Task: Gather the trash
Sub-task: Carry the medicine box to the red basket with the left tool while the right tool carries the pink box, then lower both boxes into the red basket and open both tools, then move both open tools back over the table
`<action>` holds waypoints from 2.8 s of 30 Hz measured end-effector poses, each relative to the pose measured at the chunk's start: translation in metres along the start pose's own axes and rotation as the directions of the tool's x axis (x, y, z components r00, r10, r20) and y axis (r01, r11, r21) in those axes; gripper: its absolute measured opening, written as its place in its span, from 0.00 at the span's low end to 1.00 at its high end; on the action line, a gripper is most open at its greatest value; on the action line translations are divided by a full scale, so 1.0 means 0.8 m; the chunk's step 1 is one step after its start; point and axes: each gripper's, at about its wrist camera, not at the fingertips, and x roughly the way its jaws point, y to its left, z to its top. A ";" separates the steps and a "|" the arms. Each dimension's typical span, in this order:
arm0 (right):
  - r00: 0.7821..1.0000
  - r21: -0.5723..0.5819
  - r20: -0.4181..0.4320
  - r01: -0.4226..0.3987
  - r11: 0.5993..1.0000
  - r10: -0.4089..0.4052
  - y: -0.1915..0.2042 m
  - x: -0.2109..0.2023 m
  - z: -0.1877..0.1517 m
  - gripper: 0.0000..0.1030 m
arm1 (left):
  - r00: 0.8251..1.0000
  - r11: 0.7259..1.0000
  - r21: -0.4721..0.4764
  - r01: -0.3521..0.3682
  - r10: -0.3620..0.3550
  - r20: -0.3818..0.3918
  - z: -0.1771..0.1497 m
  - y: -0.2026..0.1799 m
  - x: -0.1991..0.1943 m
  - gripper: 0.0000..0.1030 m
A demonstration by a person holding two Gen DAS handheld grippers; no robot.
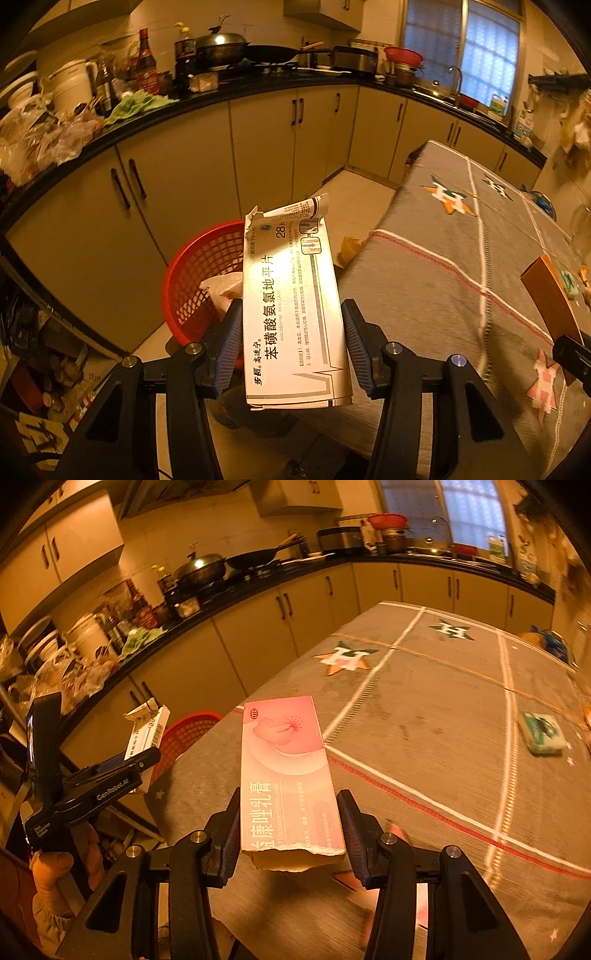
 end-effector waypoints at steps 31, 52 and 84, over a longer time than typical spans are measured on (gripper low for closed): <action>0.969 -0.091 -0.152 -0.210 0.973 0.195 0.151 0.210 0.113 0.61 | 0.994 0.978 -0.208 0.015 -0.038 -0.107 0.041 0.149 0.113 0.62; 0.996 0.065 -0.042 -0.079 0.995 0.082 0.028 0.075 0.029 0.62 | 0.988 0.988 0.008 -0.156 0.155 0.026 0.015 0.053 0.005 0.71; 0.996 0.278 0.085 0.001 0.960 -0.026 -0.132 -0.060 -0.058 0.64 | 1.000 0.972 0.235 0.000 -0.004 0.017 -0.004 -0.105 -0.055 0.74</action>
